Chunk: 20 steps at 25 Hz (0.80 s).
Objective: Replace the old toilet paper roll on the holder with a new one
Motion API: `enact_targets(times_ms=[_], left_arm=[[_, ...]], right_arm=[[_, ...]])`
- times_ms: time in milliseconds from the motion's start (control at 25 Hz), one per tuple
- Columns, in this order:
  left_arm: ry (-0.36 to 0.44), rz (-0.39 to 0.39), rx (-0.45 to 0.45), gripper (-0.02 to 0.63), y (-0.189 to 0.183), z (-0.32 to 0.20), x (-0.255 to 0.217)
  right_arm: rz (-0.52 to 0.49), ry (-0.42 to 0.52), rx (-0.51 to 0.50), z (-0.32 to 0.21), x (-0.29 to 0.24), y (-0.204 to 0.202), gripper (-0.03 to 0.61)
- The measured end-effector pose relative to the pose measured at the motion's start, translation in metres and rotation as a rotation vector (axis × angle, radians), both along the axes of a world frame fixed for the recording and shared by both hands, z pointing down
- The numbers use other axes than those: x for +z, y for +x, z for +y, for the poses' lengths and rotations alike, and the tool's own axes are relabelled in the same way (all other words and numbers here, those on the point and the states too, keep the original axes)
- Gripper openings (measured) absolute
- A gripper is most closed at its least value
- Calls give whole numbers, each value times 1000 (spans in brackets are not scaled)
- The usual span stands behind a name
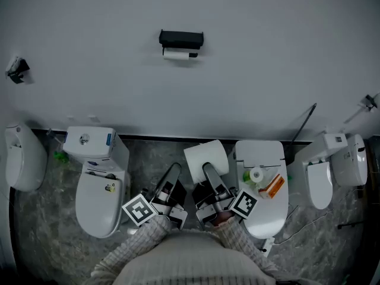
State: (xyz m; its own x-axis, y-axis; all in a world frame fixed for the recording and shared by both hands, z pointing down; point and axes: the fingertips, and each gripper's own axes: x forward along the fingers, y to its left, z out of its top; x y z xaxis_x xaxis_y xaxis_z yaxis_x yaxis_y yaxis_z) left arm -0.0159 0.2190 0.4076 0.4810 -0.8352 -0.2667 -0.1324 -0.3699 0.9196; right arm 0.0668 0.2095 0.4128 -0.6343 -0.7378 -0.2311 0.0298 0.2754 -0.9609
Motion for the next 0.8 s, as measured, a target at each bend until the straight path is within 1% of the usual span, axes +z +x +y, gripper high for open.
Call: enact_targets(times_ms=[120, 240, 440, 640, 800], left_arm=[[8, 3, 12, 9, -5, -36, -2], [16, -4, 31, 8, -10, -73, -5], [6, -5, 63, 8, -25, -139, -9], [14, -3, 81, 9, -39, -206, -18], [28, 4, 99, 8, -48, -251, -23]], right_arm=[[-7, 2, 17, -34, -1, -5, 433], [-17, 10, 56, -73, -4, -6, 433], [-20, -15, 123, -140, -6, -12, 433], [-18, -16, 155, -198, -10, -23, 433], [-16, -28, 186, -242, -7, -28, 433]])
